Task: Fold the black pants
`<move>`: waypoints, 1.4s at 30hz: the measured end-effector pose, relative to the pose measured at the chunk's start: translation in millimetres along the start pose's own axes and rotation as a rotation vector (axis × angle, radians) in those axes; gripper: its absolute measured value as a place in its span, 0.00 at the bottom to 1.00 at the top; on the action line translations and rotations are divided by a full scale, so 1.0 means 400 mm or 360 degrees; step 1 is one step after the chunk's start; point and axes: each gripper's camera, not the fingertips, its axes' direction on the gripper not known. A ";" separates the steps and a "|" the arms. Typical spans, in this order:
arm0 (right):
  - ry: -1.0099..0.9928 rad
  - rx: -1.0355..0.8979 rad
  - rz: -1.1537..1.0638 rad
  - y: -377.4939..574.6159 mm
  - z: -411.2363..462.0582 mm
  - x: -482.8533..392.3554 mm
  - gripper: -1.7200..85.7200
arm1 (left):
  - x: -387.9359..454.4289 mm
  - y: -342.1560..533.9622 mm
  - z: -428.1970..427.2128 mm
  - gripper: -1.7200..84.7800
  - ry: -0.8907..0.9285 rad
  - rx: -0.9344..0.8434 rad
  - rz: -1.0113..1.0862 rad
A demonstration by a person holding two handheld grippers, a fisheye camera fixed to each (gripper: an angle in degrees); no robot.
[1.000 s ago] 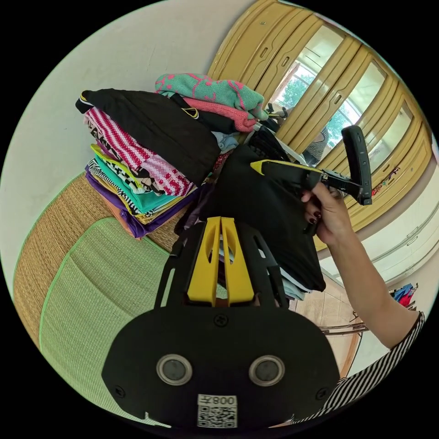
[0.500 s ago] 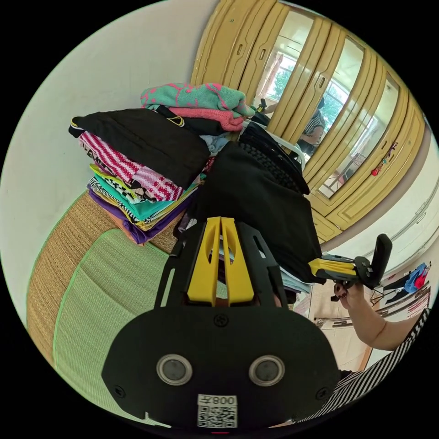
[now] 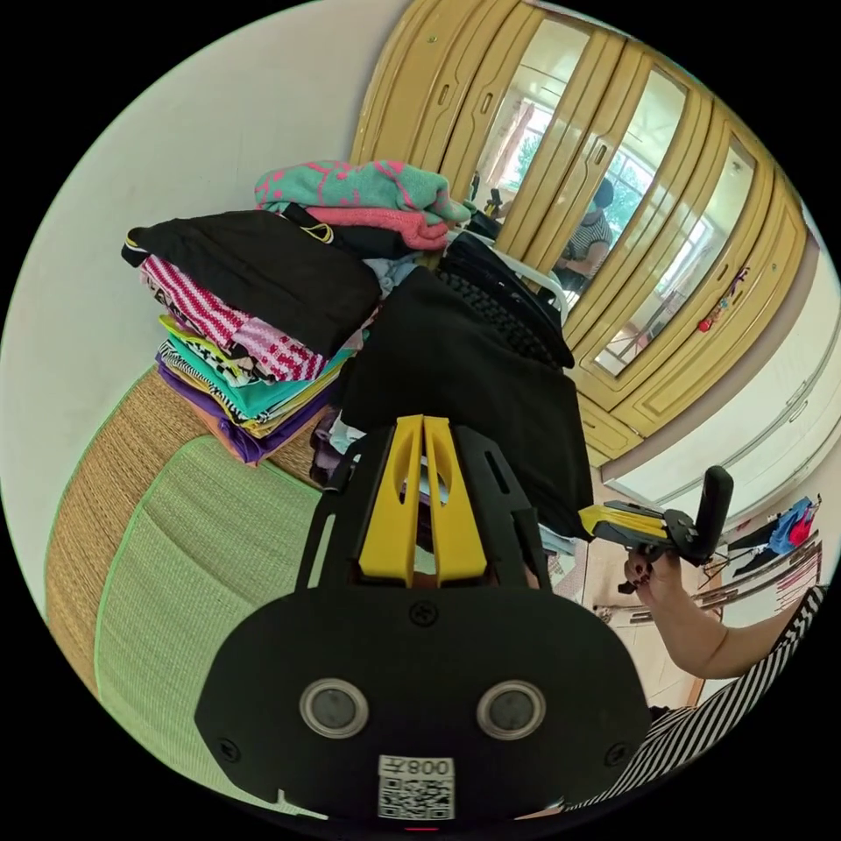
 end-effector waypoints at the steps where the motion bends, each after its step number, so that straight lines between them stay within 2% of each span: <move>1: -0.0014 0.0038 0.0009 0.005 -0.017 0.007 0.02 | -0.007 0.019 -0.009 0.02 0.0042 0.0033 -0.0009; 6: -0.0039 0.0150 0.0029 0.047 -0.067 0.034 0.02 | -0.014 0.140 -0.017 0.02 0.0164 0.0030 0.0129; 11: -0.0058 0.0143 0.0058 0.083 -0.082 0.067 0.02 | 0.003 0.328 0.088 0.02 0.0096 -0.0482 0.0255; 17: 0.0027 0.0110 -0.0004 0.077 -0.092 0.063 0.02 | 0.018 0.477 0.192 0.02 0.0023 -0.0818 0.0218; 24: -0.0029 0.0182 0.0020 0.068 -0.147 0.090 0.03 | 0.018 0.531 0.201 0.02 -0.0022 -0.0767 0.0214; 30: 0.0099 0.0399 0.0017 0.005 -0.242 0.151 0.06 | 0.012 0.584 0.190 0.02 -0.0018 -0.0664 0.0112; 34: 0.0263 0.0495 -0.0020 -0.117 -0.272 0.220 0.11 | 0.031 0.613 0.182 0.02 -0.0100 -0.0642 0.0143; 42: 0.0457 0.0413 0.0013 -0.433 -0.232 0.334 0.16 | 0.060 0.654 0.160 0.02 -0.0174 -0.0650 0.0168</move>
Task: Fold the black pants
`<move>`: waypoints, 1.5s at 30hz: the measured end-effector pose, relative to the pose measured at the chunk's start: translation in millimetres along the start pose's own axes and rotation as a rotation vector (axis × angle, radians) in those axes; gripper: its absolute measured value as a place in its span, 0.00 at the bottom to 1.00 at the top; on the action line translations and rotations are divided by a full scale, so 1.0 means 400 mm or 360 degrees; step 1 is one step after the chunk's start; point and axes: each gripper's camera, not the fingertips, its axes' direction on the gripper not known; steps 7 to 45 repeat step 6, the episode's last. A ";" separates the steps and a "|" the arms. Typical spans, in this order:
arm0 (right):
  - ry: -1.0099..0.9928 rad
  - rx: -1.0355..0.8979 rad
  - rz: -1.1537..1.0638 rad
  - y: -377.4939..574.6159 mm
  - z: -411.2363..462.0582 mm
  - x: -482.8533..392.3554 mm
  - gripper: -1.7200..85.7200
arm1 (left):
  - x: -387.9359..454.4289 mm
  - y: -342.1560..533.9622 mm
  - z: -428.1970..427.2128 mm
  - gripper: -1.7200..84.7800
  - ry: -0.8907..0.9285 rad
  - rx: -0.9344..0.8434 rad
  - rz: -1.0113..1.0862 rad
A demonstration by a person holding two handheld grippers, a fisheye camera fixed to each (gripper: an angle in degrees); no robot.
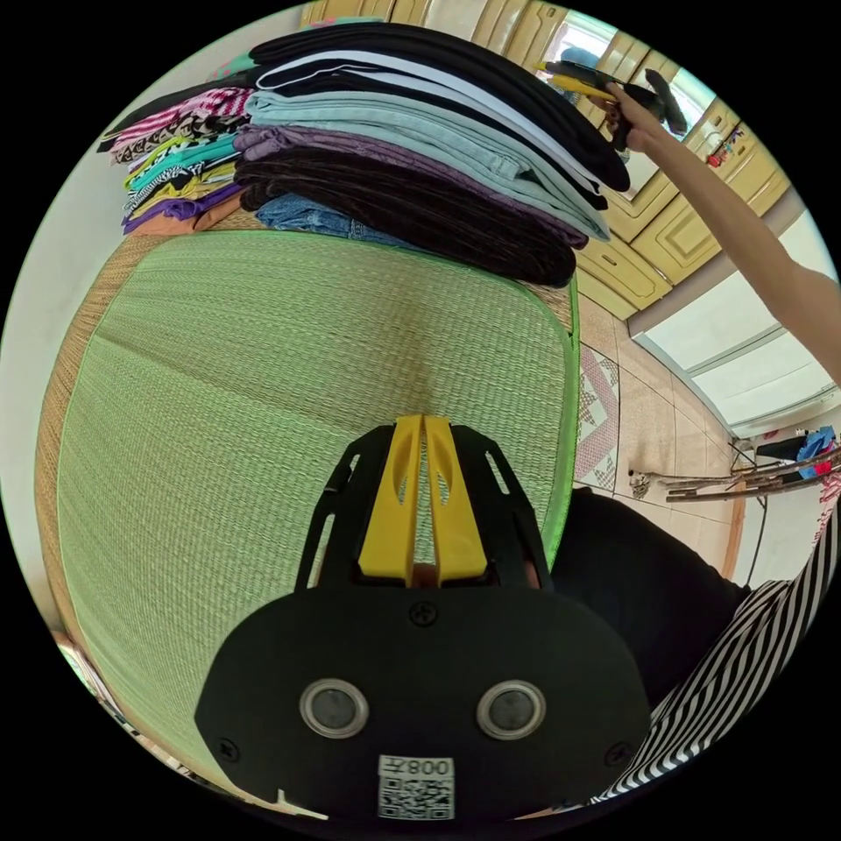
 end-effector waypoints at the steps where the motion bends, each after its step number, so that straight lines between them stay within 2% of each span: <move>1: 0.0039 -0.0010 0.0003 -0.040 0.022 0.004 0.16 | 0.003 0.007 -0.003 0.02 0.0000 0.0001 -0.0008; 6: 0.0146 -0.0067 -0.0003 -0.166 0.101 0.009 0.15 | 0.020 0.038 -0.017 0.02 -0.0002 0.0018 -0.0034; 45: 0.0146 -0.0067 -0.0003 -0.166 0.101 0.009 0.15 | 0.020 0.038 -0.017 0.02 -0.0002 0.0018 -0.0034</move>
